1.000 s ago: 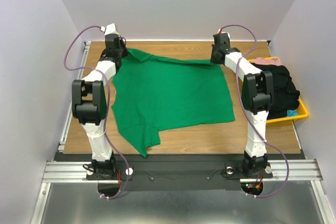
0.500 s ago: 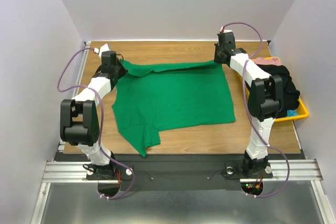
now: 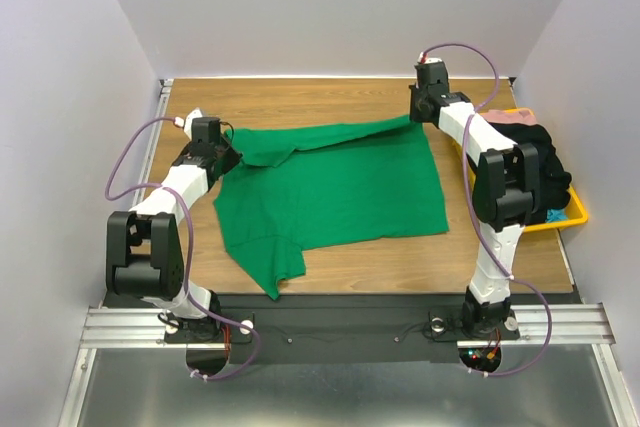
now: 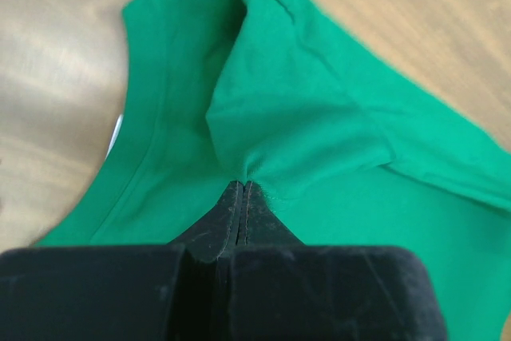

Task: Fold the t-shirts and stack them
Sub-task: Fold the tshirt

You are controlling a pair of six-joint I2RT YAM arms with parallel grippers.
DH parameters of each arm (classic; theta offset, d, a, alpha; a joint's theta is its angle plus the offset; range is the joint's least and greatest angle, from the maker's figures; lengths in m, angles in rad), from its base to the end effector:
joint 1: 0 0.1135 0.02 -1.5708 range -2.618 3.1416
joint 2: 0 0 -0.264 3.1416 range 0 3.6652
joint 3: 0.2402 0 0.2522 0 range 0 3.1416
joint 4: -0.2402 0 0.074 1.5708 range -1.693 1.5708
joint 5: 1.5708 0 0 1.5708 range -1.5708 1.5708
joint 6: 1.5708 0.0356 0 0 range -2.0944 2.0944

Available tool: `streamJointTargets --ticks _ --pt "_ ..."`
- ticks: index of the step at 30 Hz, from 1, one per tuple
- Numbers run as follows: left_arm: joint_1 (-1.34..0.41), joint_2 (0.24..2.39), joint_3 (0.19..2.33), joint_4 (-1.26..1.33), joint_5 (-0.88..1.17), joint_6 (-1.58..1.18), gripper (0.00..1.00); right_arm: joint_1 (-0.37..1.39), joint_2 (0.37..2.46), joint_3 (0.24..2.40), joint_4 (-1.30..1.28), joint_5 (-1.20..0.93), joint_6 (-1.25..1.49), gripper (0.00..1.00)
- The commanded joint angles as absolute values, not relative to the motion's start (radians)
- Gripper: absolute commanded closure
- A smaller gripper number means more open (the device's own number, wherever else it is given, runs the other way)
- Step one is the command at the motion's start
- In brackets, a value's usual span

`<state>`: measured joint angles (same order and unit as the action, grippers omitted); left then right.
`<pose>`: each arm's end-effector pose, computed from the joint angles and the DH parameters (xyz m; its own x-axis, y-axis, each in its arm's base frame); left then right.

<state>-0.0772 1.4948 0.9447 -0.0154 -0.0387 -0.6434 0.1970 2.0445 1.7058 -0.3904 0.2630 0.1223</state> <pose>0.3318 -0.0243 0.2411 -0.4541 -0.5661 -0.6879 -0.2849 0.8239 -0.4899 0.4649 0.0834 0.2514 -0.6483 -0.0093 -0.7613 0.0808 0.9934 -0.0809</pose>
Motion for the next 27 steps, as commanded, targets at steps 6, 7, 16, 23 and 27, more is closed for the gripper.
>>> streamJointTargets --ticks 6,7,16,23,27 --pt "-0.083 1.492 0.874 -0.025 -0.035 -0.693 1.0 0.189 2.068 1.703 -0.376 0.318 0.097 1.0" --pt "-0.083 1.497 0.877 -0.023 -0.04 -0.696 1.0 0.19 2.071 1.706 -0.376 0.319 0.097 1.0" --pt "-0.083 1.557 0.942 -0.022 -0.087 -0.707 1.0 0.19 2.144 1.747 -0.374 0.342 0.115 0.99" --pt "-0.083 1.649 1.043 -0.008 -0.107 -0.703 1.0 0.19 2.215 1.827 -0.373 0.4 0.109 0.99" --pt "-0.081 1.695 1.098 -0.005 -0.118 -0.695 1.0 0.19 2.237 1.838 -0.373 0.394 0.106 0.98"
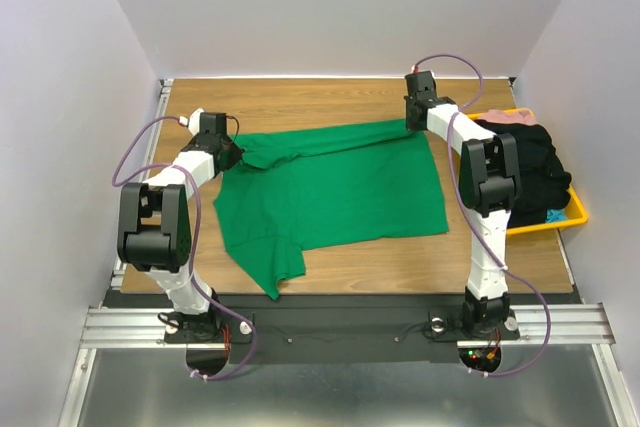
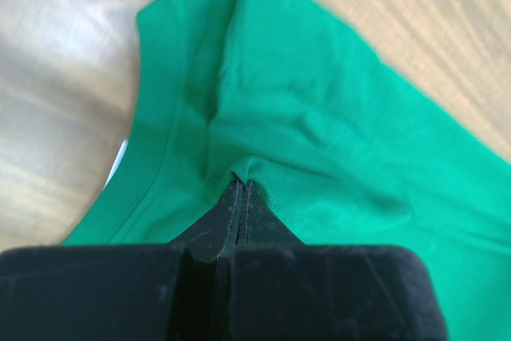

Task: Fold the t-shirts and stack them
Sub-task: Fold the tshirt

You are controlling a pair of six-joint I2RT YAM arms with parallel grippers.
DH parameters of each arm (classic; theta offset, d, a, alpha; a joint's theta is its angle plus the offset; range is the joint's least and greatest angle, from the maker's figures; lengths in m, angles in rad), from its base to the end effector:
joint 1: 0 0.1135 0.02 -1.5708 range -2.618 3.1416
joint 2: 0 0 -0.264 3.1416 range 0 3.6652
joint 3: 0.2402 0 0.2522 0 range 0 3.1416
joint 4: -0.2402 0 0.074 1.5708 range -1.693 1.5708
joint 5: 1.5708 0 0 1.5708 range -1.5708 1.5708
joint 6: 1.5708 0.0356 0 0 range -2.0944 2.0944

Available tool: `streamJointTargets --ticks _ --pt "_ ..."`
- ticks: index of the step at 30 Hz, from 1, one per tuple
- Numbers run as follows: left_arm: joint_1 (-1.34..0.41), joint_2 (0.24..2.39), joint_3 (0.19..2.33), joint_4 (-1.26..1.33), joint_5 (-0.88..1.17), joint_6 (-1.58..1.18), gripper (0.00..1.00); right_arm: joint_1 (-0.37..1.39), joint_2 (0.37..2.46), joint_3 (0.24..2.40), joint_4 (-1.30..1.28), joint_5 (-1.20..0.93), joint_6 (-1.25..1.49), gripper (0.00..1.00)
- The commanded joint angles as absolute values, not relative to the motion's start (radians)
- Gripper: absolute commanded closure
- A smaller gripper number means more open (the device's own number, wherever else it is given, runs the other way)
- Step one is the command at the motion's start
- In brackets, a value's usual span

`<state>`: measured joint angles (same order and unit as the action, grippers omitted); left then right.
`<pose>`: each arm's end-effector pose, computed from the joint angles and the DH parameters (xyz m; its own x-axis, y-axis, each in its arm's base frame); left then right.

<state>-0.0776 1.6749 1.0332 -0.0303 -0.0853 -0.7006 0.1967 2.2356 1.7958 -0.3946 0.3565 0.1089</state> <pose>0.3644 -0.0253 0.2094 -0.4814 -0.6068 -0.6324 -0.3919 0.7945 -0.4640 0.4949 0.0860 0.1917 -0.7172 -0.0391 -0.6958 0.1254 0.9749 -0.1840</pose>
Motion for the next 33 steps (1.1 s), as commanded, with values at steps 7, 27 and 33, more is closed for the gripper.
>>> streamJointTargets --ticks 7,27,33 --pt "-0.078 1.713 1.124 -0.009 -0.11 -0.687 1.0 0.192 2.157 1.761 -0.377 0.324 0.17 0.29" --pt "-0.066 1.887 1.344 -0.028 -0.043 -0.667 1.0 0.735 2.252 1.929 -0.345 0.011 0.279 0.1" --pt "-0.061 1.908 1.339 -0.029 -0.043 -0.666 1.0 0.759 2.44 2.141 -0.345 -0.026 0.322 0.37"
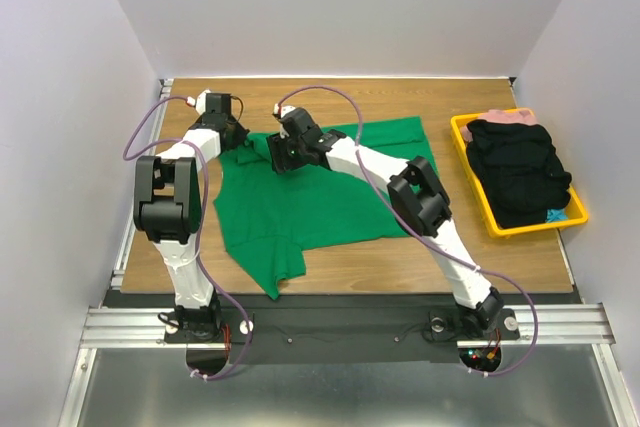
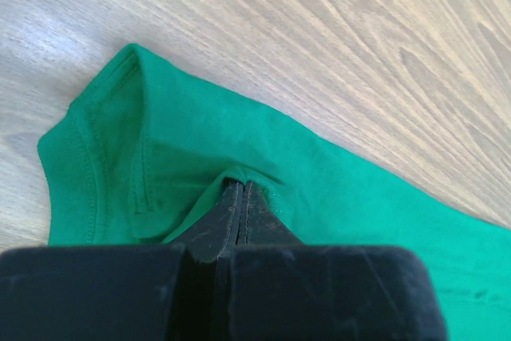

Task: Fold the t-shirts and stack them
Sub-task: Fold the tshirt

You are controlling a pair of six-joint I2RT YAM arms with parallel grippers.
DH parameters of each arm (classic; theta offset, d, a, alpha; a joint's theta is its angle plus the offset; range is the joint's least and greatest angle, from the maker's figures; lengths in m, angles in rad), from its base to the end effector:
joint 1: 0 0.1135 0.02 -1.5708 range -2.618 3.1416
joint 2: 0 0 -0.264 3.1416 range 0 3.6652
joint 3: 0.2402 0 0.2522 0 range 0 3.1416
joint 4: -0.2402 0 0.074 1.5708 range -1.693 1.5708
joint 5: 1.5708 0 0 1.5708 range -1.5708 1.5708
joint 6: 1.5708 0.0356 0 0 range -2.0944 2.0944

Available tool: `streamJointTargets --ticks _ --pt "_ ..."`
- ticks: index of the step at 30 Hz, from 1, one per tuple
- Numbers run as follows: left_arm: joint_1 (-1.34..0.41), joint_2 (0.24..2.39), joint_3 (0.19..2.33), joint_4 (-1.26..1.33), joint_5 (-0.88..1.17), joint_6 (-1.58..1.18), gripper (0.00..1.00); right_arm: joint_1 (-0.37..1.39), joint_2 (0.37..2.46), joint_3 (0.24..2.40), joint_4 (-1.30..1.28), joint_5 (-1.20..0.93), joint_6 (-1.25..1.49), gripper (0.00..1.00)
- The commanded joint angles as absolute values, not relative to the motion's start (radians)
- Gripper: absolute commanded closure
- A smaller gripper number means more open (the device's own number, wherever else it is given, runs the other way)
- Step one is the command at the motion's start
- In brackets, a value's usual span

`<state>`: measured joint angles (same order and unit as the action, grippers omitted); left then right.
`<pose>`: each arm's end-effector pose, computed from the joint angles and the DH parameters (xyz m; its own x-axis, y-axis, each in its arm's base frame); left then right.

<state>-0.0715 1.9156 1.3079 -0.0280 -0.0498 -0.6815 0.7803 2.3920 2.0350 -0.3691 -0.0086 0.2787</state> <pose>0.4318 -0.0292 0.2063 -0.4797 -0.5964 -0.6435 -0.3487 0.8026 -0.4839 0.3876 0.3841 0.1912 -0.6485 -0.2548 -0.7173 -0.5509 0.8074 0.2112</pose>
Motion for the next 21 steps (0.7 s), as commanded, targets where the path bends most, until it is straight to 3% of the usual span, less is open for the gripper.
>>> streamJointTargets --ticks 1,13,16,21 --pt "-0.061 1.907 1.336 -0.028 -0.044 -0.666 1.0 0.759 2.454 2.155 -0.345 -0.025 0.327 0.38" --pt "-0.06 1.898 1.315 -0.018 -0.04 -0.666 1.0 0.759 2.542 2.232 -0.336 0.005 0.383 0.42" --pt "-0.06 1.891 1.304 -0.015 -0.044 -0.667 1.0 0.759 2.542 2.23 -0.336 0.005 0.414 0.48" --pt "-0.058 1.888 1.293 -0.009 -0.049 -0.666 1.0 0.77 2.523 2.215 -0.333 0.006 0.456 0.67"
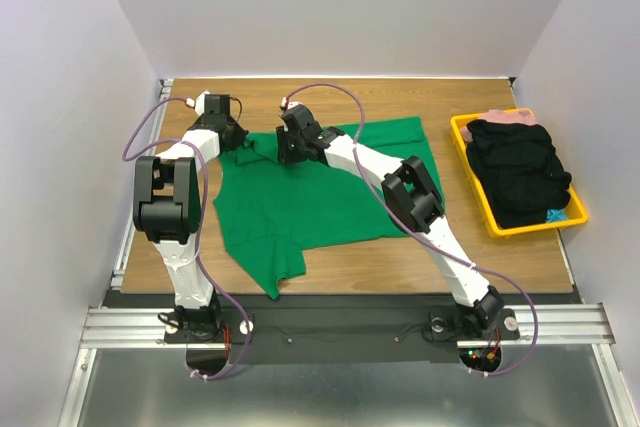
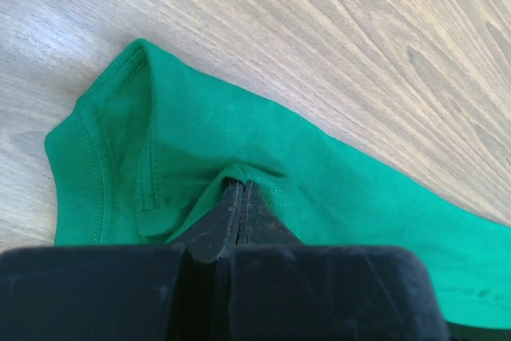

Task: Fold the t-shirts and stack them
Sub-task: Fold the tshirt

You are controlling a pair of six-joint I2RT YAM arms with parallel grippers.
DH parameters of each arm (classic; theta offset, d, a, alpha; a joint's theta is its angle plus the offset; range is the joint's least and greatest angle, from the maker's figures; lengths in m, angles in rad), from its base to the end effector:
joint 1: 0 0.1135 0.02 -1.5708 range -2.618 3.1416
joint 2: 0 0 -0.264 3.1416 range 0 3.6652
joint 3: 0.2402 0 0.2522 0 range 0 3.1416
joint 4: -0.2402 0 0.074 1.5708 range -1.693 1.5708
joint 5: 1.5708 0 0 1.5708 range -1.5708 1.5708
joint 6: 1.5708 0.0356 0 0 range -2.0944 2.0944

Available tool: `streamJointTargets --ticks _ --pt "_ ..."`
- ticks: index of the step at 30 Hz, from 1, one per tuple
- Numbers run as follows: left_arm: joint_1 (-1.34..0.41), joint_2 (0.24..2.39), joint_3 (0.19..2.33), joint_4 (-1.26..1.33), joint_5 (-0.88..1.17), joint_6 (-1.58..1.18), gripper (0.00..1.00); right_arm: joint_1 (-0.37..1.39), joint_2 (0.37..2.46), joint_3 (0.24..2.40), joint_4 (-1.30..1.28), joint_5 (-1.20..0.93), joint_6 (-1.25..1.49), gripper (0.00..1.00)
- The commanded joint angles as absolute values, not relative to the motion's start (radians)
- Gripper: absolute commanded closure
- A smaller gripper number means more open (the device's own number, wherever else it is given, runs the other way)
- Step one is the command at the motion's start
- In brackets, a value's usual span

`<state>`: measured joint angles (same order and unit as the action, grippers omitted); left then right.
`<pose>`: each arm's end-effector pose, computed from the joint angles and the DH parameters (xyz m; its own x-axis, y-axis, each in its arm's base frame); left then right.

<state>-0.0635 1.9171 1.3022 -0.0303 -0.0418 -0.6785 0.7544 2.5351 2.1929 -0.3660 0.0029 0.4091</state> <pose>0.4311 -0.0259 0.2036 -0.4861 -0.5974 -0.6378 -0.3532 0.8019 -0.4819 0.4162 0.3910 0.1670 -0.7067 -0.1182 -0.6976 -0.4383 0.8471 0.3004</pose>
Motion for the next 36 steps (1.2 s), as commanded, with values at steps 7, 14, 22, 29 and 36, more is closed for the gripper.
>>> streamJointTargets --ticks 7,14,22,29,36 --pt "-0.058 1.876 1.276 -0.011 -0.044 -0.663 1.0 0.77 2.511 2.21 -0.33 0.005 0.497 0.83" --pt "-0.058 1.819 1.238 -0.011 -0.044 -0.666 1.0 0.77 2.442 2.143 -0.33 0.005 0.52 1.0" --pt "-0.06 1.721 1.105 -0.005 -0.022 -0.687 1.0 0.77 2.321 2.008 -0.331 -0.043 0.531 1.0" --pt "-0.077 1.629 1.003 -0.005 -0.02 -0.707 1.0 0.772 2.273 1.933 -0.333 -0.054 0.529 1.0" --pt "-0.113 1.572 0.921 -0.014 -0.028 -0.718 1.0 0.77 2.235 1.875 -0.347 -0.071 0.535 1.0"
